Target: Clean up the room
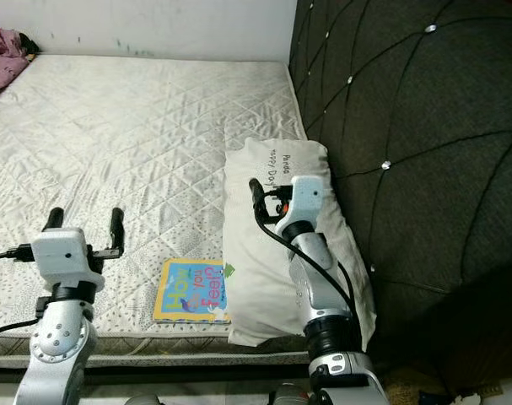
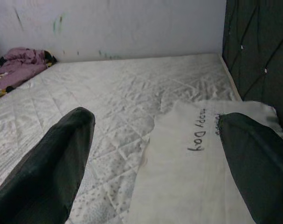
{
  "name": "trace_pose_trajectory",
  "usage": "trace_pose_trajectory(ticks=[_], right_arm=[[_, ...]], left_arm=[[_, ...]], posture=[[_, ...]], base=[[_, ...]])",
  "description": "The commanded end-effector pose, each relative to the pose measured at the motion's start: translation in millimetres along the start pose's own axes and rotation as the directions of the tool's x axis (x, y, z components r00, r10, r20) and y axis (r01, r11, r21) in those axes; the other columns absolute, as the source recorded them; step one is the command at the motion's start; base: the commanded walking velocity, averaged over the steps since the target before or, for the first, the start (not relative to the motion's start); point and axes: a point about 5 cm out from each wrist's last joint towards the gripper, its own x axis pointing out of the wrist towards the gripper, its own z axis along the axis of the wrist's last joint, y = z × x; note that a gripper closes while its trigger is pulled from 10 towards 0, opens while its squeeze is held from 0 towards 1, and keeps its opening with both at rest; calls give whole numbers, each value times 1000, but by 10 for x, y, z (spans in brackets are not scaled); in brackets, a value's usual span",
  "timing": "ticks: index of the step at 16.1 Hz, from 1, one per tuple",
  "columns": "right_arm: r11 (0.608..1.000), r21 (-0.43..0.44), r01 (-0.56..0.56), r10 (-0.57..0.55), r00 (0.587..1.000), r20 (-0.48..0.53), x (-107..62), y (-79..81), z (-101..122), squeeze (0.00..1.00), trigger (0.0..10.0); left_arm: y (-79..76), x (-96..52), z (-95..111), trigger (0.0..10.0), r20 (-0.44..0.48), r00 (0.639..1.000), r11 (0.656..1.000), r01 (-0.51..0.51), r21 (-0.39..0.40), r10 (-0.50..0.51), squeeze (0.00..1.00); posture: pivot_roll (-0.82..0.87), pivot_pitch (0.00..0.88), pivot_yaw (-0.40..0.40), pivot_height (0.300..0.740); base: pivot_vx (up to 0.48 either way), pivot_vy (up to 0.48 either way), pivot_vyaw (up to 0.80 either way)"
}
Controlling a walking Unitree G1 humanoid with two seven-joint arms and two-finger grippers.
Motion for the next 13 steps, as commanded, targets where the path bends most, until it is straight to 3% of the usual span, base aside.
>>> trace_pose_trajectory(ticks=[1, 4, 8, 9, 13], right_arm=[[1000, -15, -14, 15, 1000, 20, 5, 15, 58, 0, 10000], [1000, 4, 26, -26, 999, 28, 20, -24, 98, 0, 10000], [1000, 13, -9, 9, 1000, 7, 45, 54, 97, 0, 10000], [1000, 14, -16, 16, 1000, 9, 44, 59, 108, 0, 10000], [999, 26, -22, 22, 1000, 11, 45, 48, 124, 0, 10000]], left_arm=[[24, -19, 3, 10000, -11, 1000, 1000, -5, 15, 5, 0], [38, -15, -17, 10000, -62, 997, 998, -35, 53, 38, 0], [-19, 21, 6, 10000, -74, 997, 1000, 1, -29, -3, 0], [-52, 28, 20, 10000, -73, 997, 999, 17, -37, -20, 0], [-84, 47, 48, 10000, -75, 997, 998, 19, -54, -23, 0]], posture=[[7, 0, -3, 740], [16, 0, -13, 740], [17, 0, -31, 740], [14, 0, -31, 740], [11, 0, -29, 740]], base=[[0, 0, 0], [0, 0, 0], [0, 0, -161], [0, 277, -800], [0, 462, 0]])
